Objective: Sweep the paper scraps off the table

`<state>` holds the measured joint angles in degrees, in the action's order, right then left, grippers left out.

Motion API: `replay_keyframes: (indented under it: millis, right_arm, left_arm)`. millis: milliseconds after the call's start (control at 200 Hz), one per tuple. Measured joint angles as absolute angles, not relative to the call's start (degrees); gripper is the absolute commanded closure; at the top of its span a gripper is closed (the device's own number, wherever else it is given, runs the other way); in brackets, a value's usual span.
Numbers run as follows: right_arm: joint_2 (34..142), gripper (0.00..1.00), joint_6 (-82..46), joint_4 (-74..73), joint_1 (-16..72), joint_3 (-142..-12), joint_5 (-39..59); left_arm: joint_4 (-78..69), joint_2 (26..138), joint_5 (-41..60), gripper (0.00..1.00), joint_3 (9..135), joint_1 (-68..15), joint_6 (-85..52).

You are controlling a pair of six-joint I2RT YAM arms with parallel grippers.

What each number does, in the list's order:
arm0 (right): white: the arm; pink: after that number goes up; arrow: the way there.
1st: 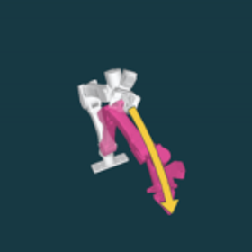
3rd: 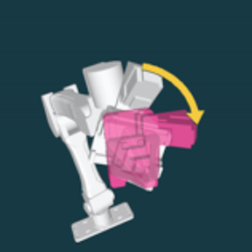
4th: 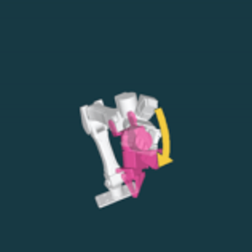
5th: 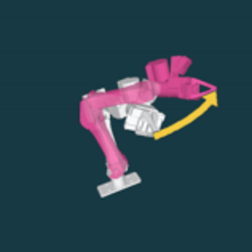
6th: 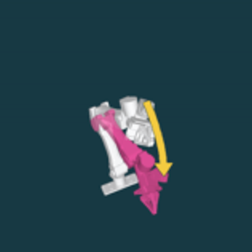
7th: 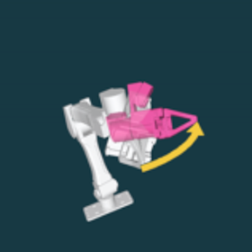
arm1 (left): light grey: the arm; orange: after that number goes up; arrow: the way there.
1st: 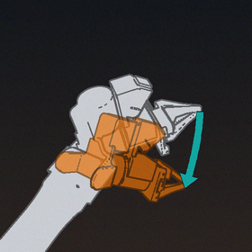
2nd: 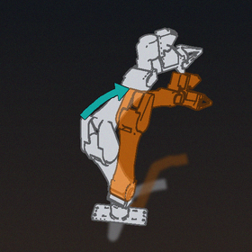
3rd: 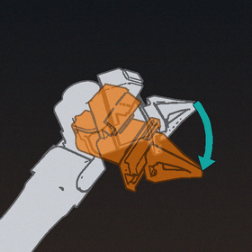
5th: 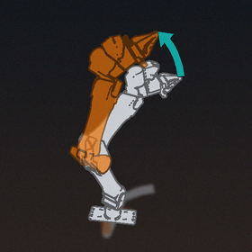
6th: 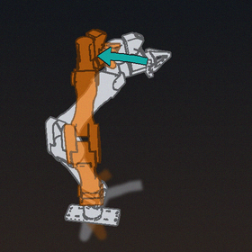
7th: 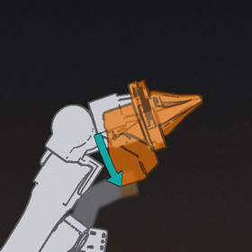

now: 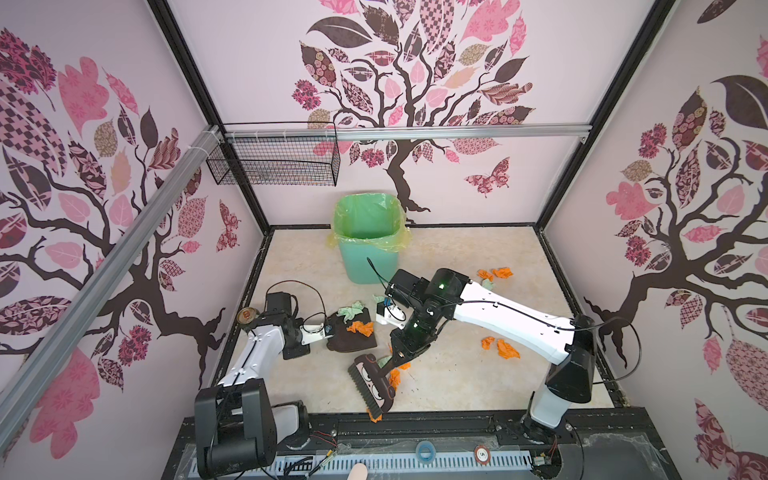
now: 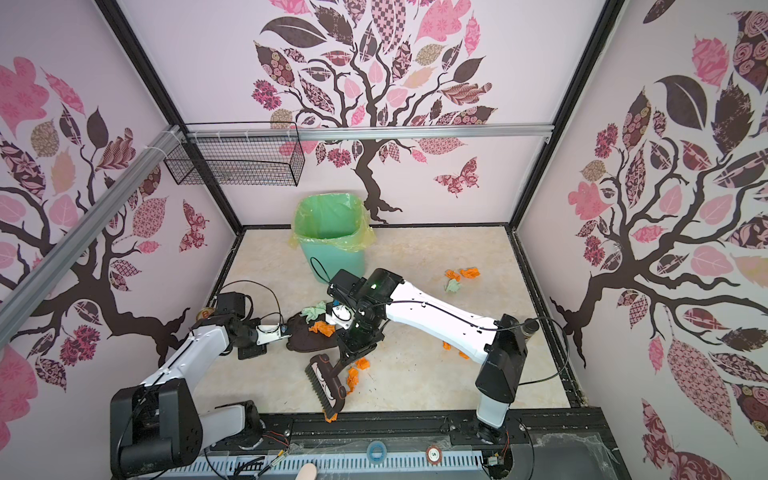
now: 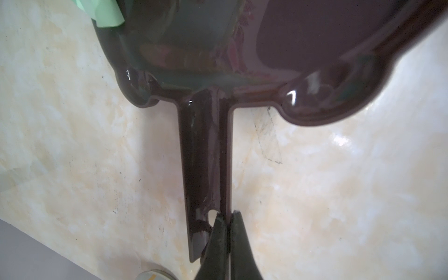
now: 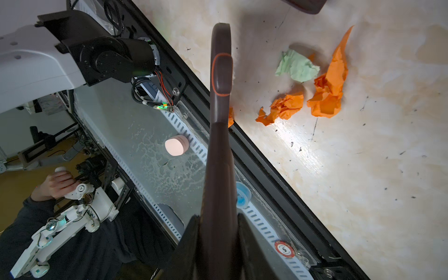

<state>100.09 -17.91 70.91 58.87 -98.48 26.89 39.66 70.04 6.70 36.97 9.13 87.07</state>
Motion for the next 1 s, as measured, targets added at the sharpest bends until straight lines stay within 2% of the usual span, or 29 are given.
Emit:
replay_keyframes:
  millis: [175,460,805,895,1000]
  right_arm:
    - [102.1,1.0,-17.1,74.5,58.8,-101.9,22.5]
    - [104.4,1.0,-14.7,81.7,57.9,-112.2,10.0]
    - [104.2,1.0,-14.9,83.4,55.7,-124.2,7.3]
    - [102.1,1.0,-16.8,82.8,54.6,-123.2,6.0]
    - [96.8,1.0,-20.4,82.3,51.5,-115.4,1.5]
  left_arm:
    - [39.6,70.0,6.7,1.0,37.0,9.1,87.1]
    - [39.4,70.0,6.7,1.0,37.0,9.1,87.1]
    - [39.6,70.0,7.0,1.0,37.0,9.1,87.2]
    - [39.8,69.6,7.0,1.0,36.9,9.3,87.9]
    - [40.2,68.0,7.6,1.0,36.8,10.3,89.6]
